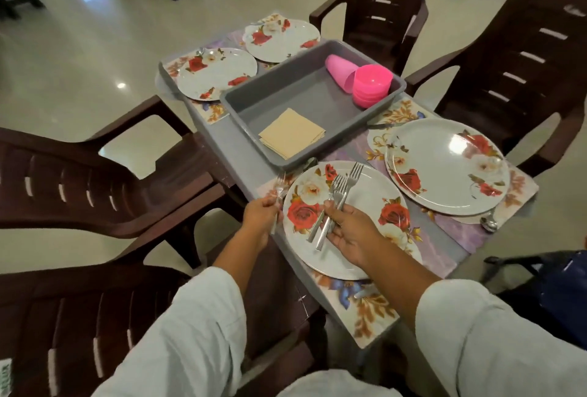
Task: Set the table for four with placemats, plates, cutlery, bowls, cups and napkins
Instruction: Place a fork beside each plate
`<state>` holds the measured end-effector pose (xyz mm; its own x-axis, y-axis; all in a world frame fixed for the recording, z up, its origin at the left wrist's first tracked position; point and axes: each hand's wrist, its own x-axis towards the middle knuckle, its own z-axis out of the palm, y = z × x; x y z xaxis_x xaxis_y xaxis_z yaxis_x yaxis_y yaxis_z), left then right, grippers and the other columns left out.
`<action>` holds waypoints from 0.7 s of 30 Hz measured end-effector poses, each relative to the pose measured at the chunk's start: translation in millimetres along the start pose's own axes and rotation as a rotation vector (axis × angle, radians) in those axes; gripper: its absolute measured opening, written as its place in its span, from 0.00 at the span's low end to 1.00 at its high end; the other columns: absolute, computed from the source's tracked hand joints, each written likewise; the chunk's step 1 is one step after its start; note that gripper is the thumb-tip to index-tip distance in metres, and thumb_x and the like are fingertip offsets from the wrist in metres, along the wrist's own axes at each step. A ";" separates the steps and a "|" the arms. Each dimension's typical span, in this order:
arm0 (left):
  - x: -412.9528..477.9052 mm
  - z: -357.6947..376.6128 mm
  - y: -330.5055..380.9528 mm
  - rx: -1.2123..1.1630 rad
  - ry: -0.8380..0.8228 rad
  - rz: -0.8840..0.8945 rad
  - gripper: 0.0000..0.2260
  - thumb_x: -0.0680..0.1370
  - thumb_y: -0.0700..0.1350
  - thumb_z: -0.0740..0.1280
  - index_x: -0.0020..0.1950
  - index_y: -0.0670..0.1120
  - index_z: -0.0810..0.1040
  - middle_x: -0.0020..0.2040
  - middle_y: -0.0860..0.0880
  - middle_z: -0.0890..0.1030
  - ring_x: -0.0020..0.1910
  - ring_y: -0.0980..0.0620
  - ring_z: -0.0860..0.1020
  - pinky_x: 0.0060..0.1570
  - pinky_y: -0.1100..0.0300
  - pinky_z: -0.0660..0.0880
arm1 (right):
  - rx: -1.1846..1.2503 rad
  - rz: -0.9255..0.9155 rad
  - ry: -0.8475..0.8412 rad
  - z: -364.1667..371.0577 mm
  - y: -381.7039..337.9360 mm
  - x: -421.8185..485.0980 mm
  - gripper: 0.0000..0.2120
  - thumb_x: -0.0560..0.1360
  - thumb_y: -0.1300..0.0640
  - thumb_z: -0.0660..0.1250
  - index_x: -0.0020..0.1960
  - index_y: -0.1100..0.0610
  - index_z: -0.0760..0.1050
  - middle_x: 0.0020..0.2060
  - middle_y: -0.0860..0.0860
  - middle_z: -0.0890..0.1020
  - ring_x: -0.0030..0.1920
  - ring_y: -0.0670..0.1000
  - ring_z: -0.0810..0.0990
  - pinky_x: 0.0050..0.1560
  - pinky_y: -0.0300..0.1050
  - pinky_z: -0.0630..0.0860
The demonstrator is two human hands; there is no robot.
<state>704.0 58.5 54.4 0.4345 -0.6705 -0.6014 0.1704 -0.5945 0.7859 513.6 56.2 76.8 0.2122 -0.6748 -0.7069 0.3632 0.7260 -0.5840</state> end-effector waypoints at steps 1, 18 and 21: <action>13.9 -3.5 2.7 0.079 0.019 0.024 0.07 0.80 0.33 0.68 0.56 0.41 0.82 0.47 0.45 0.83 0.37 0.53 0.79 0.35 0.64 0.79 | -0.004 -0.003 0.006 2.4 0.5 2.3 0.09 0.78 0.59 0.72 0.57 0.59 0.81 0.49 0.54 0.88 0.50 0.53 0.87 0.59 0.53 0.81; 103.5 9.0 14.6 0.647 0.035 0.277 0.12 0.80 0.35 0.65 0.49 0.48 0.85 0.49 0.47 0.84 0.46 0.46 0.82 0.49 0.52 0.82 | -0.075 -0.034 0.149 3.2 4.2 26.0 0.09 0.79 0.58 0.71 0.57 0.59 0.82 0.44 0.52 0.88 0.43 0.49 0.88 0.46 0.47 0.83; 111.1 12.1 17.4 0.608 0.044 0.284 0.12 0.79 0.36 0.66 0.45 0.51 0.84 0.48 0.48 0.84 0.46 0.46 0.82 0.48 0.50 0.83 | -0.099 -0.041 0.168 1.4 4.6 25.9 0.09 0.79 0.57 0.71 0.57 0.59 0.82 0.45 0.51 0.88 0.43 0.48 0.87 0.44 0.45 0.83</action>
<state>744.6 -31.7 -0.5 0.4270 -0.8266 -0.3667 -0.4788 -0.5507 0.6837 522.1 41.8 56.3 0.0417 -0.6784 -0.7335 0.2758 0.7135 -0.6441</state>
